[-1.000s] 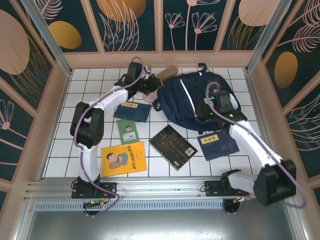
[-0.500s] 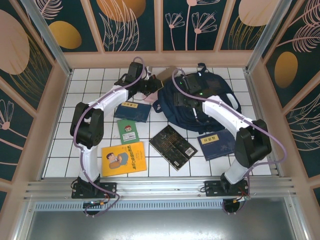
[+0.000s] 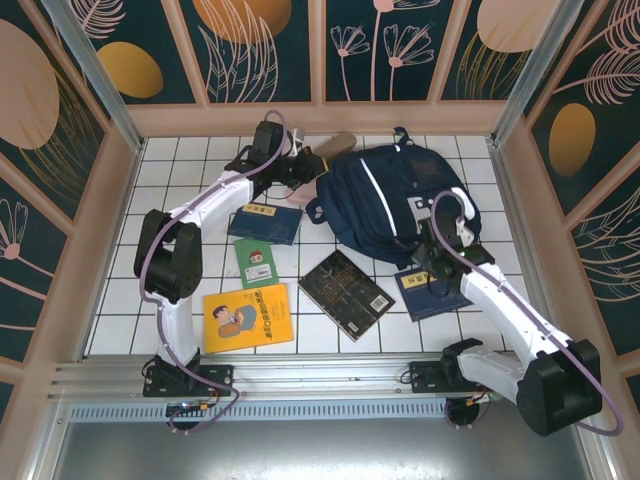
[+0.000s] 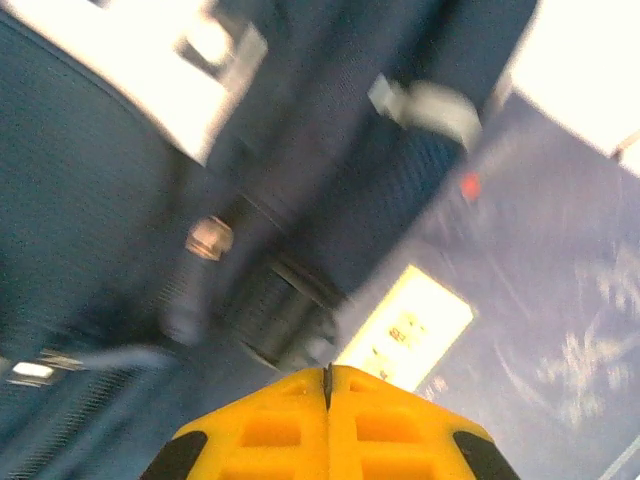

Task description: Pack the student bag

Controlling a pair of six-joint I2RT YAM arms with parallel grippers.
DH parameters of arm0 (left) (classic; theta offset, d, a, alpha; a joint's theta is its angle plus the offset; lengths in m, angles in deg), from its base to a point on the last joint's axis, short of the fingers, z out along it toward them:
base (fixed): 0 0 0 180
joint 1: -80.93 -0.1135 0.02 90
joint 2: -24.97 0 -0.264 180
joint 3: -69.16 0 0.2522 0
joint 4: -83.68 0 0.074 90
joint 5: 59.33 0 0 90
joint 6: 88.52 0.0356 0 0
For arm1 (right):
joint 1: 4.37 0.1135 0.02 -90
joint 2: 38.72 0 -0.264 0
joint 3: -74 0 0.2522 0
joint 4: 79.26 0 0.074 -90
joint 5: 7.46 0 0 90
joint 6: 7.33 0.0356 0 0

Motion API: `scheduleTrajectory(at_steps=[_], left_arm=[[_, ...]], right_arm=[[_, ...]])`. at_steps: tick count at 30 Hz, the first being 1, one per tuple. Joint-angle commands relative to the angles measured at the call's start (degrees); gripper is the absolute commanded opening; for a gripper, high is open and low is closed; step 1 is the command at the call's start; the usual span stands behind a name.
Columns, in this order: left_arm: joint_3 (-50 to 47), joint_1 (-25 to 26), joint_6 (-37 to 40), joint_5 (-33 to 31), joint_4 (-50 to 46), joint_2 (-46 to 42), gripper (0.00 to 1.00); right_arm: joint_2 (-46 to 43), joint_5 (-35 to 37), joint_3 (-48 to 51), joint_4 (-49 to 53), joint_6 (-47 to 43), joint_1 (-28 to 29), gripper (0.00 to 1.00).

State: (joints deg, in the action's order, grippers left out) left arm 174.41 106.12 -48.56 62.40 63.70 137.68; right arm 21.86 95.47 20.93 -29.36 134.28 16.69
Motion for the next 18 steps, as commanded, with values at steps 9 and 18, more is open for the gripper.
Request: scheduleTrajectory(at_steps=[9, 18], left_arm=[[-5.2, 0.8, -2.8, 1.4, 7.1, -8.8, 0.00], [-10.0, 4.8, -5.1, -1.3, 8.2, -12.7, 0.00]], right_arm=[[7.4, -8.8, 5.6, -13.3, 6.9, 3.0, 0.00], [18.4, -1.5, -2.2, -20.1, -1.4, -10.1, 0.06]])
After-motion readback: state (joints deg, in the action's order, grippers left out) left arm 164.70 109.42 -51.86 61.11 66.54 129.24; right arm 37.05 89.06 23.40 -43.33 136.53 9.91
